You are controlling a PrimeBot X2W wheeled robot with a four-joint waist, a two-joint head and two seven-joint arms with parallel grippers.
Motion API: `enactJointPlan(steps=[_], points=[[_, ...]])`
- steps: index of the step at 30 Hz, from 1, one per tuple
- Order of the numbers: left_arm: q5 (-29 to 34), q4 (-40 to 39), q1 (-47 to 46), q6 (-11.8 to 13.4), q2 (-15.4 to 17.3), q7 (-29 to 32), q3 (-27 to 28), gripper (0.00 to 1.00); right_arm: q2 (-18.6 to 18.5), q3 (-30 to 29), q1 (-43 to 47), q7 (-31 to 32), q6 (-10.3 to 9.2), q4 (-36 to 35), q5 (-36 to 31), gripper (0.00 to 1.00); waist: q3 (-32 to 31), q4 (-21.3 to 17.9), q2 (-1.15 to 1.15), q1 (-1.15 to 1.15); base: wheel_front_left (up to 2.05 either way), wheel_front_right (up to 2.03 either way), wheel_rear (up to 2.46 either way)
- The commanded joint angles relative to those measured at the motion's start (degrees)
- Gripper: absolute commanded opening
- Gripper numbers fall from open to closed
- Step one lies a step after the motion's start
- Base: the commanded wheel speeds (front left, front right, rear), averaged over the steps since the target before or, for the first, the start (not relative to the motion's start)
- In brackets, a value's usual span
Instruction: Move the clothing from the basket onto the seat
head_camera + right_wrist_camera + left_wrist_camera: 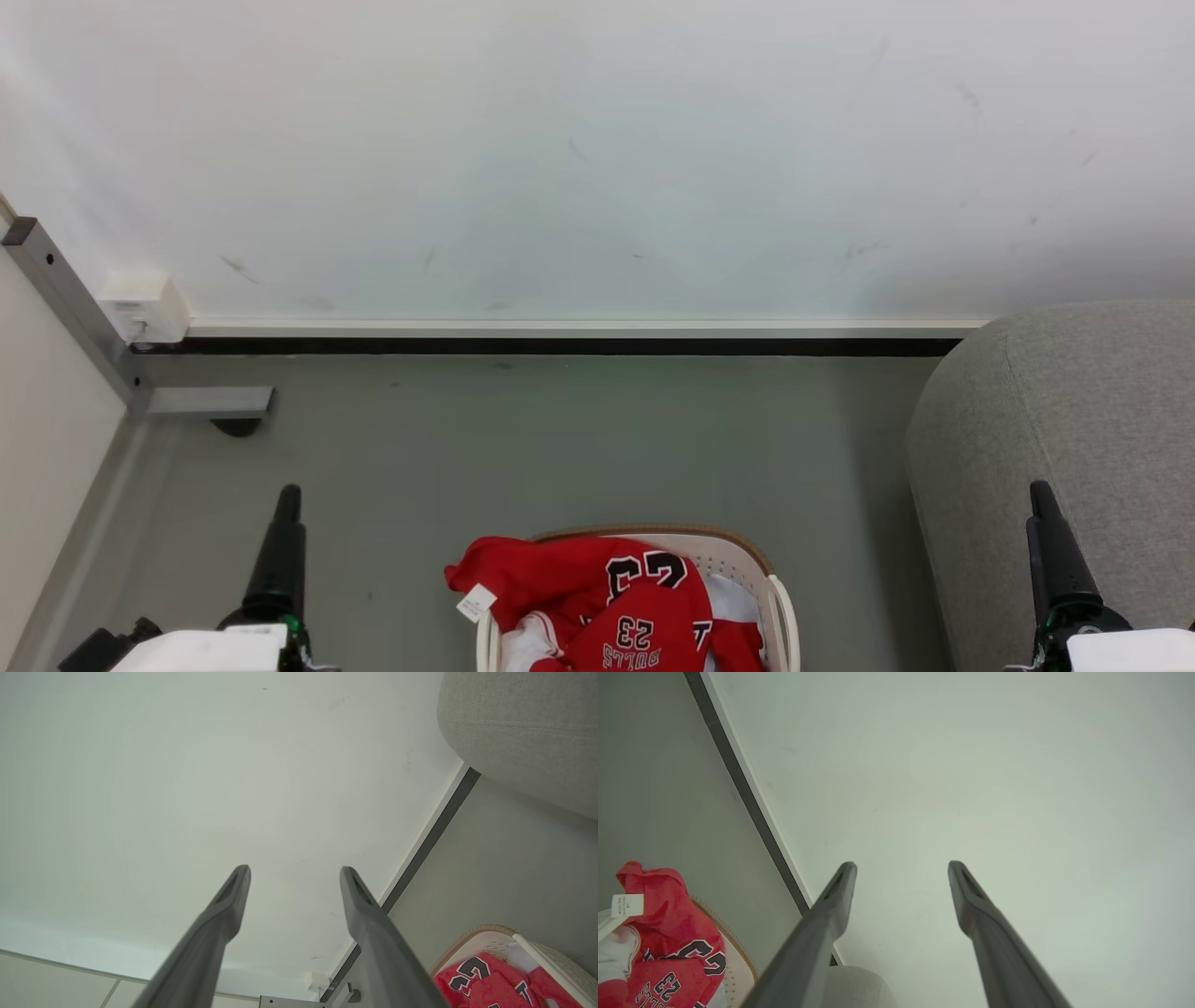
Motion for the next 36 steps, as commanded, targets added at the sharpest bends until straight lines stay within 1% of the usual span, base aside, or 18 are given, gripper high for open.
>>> enactJointPlan(steps=[1, 6, 18, 27, 36], points=[[2.0, -1.4, -0.8, -0.2, 0.4, -0.7, -0.1, 1.0, -0.1, 0.0, -0.5, -0.5, -0.02, -1.3, -1.9, 1.0, 0.0, 0.0, 0.0, 0.0, 0.0, 0.0, 0.0], [8.3, -2.3, -0.4, -0.3, 0.4, -1.9, -0.1, 1.0, 0.3, -0.4, -0.3, -1.2, -0.03, -2.1, -6.6, 1.0, -0.1, -0.3, 0.0, 0.0, 0.0, 0.0, 0.0], [24.3, -2.9, 0.1, -0.5, 0.5, -4.4, 0.1, 1.0, 1.3, -0.6, 0.0, -2.6, -0.04, -2.8, -23.6, 1.0, -0.3, -0.6, 0.0, 0.0, 0.0, 0.0, 0.0], [36.5, -3.1, 0.6, 0.2, 0.6, -6.1, -0.9, 1.0, 2.0, -1.0, 0.3, -3.6, -0.05, -2.9, -36.8, 1.0, -0.5, -1.0, 0.0, 0.0, 0.0, 0.0, 0.0], [45.9, -2.6, 0.7, 1.6, 1.2, -7.7, -2.4, 1.0, 2.5, -2.1, 0.6, -4.4, -0.05, -1.9, -48.6, 1.0, -0.6, -1.3, 0.0, 0.0, 0.0, 0.0, 0.0]])
